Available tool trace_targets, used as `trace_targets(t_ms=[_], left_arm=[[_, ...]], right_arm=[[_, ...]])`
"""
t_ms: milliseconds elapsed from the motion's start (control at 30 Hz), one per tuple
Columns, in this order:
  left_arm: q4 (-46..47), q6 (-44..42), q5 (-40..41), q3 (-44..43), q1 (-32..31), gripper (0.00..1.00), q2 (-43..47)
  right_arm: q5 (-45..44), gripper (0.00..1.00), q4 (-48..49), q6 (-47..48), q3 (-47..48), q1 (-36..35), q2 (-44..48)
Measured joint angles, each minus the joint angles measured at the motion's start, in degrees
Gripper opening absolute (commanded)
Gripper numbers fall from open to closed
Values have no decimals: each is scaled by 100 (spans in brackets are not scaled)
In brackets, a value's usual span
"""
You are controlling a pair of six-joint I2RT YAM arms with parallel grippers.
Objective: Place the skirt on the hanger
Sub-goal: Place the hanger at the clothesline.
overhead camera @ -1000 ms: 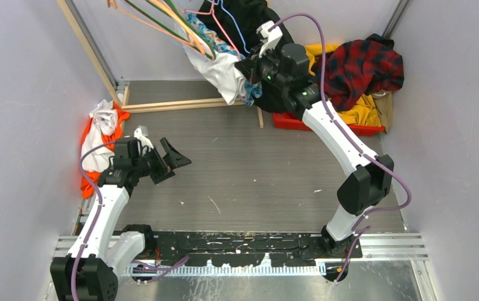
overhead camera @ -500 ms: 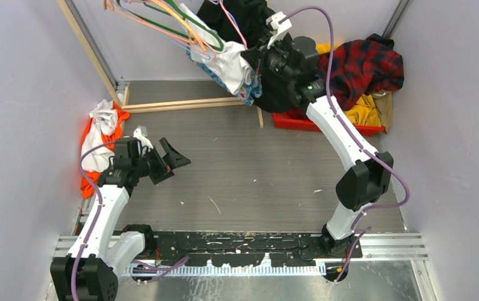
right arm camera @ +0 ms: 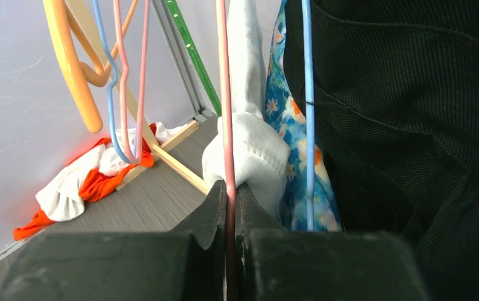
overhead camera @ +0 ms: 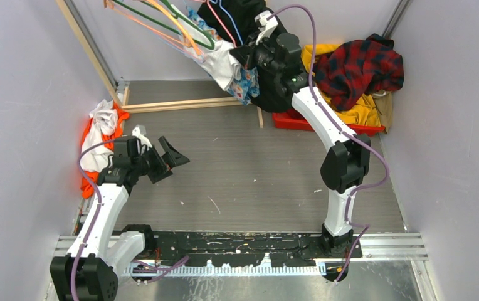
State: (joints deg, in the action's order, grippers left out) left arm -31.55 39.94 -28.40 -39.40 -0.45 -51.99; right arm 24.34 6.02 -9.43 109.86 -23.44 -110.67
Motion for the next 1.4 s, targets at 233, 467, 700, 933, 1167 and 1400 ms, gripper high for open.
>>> trace_targets(t_ms=[233, 467, 700, 933, 1167, 1400], left_arm=[[-24, -11, 37, -66, 4, 100, 0], [-48, -11, 39, -66, 9, 100, 0], [-55, -13, 39, -66, 9, 100, 20], [-52, -13, 35, -66, 9, 100, 42], [-57, -13, 35, -66, 9, 100, 162], [-61, -13, 33, -66, 9, 100, 168]], right_arm=[[-48, 1, 70, -223, 245, -2, -223], [-387, 1, 83, -297, 295, -107, -264], [-927, 1, 57, -125, 258, -470, -260], [-1543, 1, -643, 243, 623, -787, -260], [-1895, 1, -1578, 463, 1668, -872, -595], [-2020, 1, -2157, 614, 2216, -870, -946]])
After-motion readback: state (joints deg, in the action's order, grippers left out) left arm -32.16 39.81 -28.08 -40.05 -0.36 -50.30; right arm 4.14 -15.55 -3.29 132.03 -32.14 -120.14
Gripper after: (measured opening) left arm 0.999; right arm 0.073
